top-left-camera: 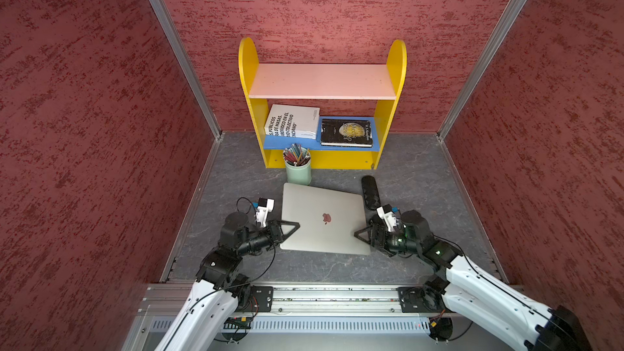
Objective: Close the laptop lid and set it aside
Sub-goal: Pick up the laptop from the center of the board.
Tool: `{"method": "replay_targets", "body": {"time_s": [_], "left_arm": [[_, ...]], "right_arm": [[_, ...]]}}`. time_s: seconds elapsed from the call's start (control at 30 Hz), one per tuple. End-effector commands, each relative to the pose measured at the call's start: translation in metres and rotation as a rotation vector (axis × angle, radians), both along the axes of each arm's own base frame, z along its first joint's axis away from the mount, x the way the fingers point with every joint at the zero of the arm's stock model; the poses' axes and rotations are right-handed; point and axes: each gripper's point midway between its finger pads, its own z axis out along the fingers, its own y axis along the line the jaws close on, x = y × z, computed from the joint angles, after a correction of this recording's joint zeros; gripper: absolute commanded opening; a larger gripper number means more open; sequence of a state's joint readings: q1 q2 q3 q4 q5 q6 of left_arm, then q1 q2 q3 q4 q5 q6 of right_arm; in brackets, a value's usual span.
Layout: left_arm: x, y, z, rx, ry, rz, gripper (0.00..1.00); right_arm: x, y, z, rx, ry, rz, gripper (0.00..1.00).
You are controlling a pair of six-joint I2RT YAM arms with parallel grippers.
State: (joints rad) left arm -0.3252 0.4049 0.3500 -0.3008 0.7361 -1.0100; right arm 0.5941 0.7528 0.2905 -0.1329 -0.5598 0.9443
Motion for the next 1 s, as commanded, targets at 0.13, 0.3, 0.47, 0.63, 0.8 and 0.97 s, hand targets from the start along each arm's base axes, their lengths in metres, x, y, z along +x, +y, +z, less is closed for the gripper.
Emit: {"method": "replay_targets", "body": {"time_s": [0.13,0.3,0.47,0.63,0.8,0.97], "left_arm": [[-0.003,-0.004,0.079,-0.122,-0.287,-0.042,0.0],[-0.001,-0.004,0.075,-0.129,-0.274,-0.038,0.0],[0.0,-0.004,0.07,-0.133,-0.266,-0.033,0.0],[0.001,-0.004,0.068,-0.131,-0.26,-0.029,0.0],[0.002,-0.004,0.063,-0.128,-0.249,-0.024,0.0],[0.004,-0.004,0.056,-0.135,-0.234,-0.022,0.0]], "right_arm": [[-0.001,0.005,0.017,0.096,-0.047,0.018,0.91],[-0.002,0.006,0.027,0.148,-0.077,0.023,0.86],[-0.004,0.007,0.034,0.181,-0.096,0.031,0.79],[-0.004,0.009,0.04,0.207,-0.108,0.037,0.7],[-0.003,0.01,0.046,0.227,-0.123,0.039,0.63],[-0.003,0.011,0.053,0.25,-0.14,0.042,0.55]]}}
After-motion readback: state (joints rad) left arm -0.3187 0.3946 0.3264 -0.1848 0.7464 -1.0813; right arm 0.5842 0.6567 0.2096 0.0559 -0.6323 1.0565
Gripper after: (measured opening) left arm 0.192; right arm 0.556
